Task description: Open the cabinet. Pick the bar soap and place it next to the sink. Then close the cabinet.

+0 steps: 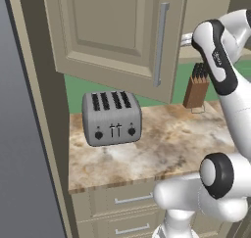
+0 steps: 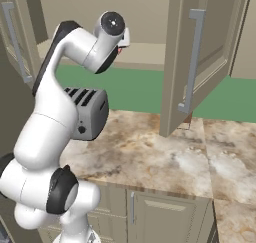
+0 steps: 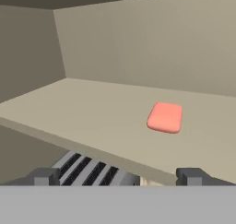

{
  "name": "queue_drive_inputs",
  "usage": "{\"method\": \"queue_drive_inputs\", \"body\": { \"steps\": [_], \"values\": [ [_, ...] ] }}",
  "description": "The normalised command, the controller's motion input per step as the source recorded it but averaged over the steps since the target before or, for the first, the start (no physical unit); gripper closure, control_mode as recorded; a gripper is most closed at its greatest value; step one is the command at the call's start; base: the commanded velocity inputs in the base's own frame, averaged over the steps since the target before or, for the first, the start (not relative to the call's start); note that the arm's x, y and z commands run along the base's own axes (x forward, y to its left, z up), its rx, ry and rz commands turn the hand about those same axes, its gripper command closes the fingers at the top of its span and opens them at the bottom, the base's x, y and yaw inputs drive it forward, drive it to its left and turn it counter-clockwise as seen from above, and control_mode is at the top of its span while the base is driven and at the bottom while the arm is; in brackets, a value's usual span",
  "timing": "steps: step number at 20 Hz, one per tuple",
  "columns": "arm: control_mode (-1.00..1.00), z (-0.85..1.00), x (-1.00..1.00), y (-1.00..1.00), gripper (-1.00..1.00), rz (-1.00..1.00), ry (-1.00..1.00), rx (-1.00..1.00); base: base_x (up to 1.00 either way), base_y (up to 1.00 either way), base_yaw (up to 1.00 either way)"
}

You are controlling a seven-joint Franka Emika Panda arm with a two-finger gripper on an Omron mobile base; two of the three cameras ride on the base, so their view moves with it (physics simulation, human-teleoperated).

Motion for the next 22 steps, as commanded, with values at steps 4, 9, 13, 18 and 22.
{"method": "queue_drive_inputs", "body": {
  "steps": [4,9,13,18,22],
  "values": [
    [-1.0,0.0,0.28,0.0,-1.0,0.0,0.01,0.0,0.0,0.0,0.0],
    [-1.0,0.0,0.14,-0.01,-1.0,0.0,0.07,-0.01,0.0,0.0,0.0],
    [-1.0,0.0,0.08,0.0,-1.0,0.01,0.06,0.0,0.0,0.0,0.0],
    [-1.0,-0.02,0.12,0.0,-1.0,0.02,0.01,0.0,0.0,0.0,0.0],
    [-1.0,-0.18,0.33,0.0,-1.0,0.0,0.0,-0.01,0.0,0.0,0.0]
  ]
}}
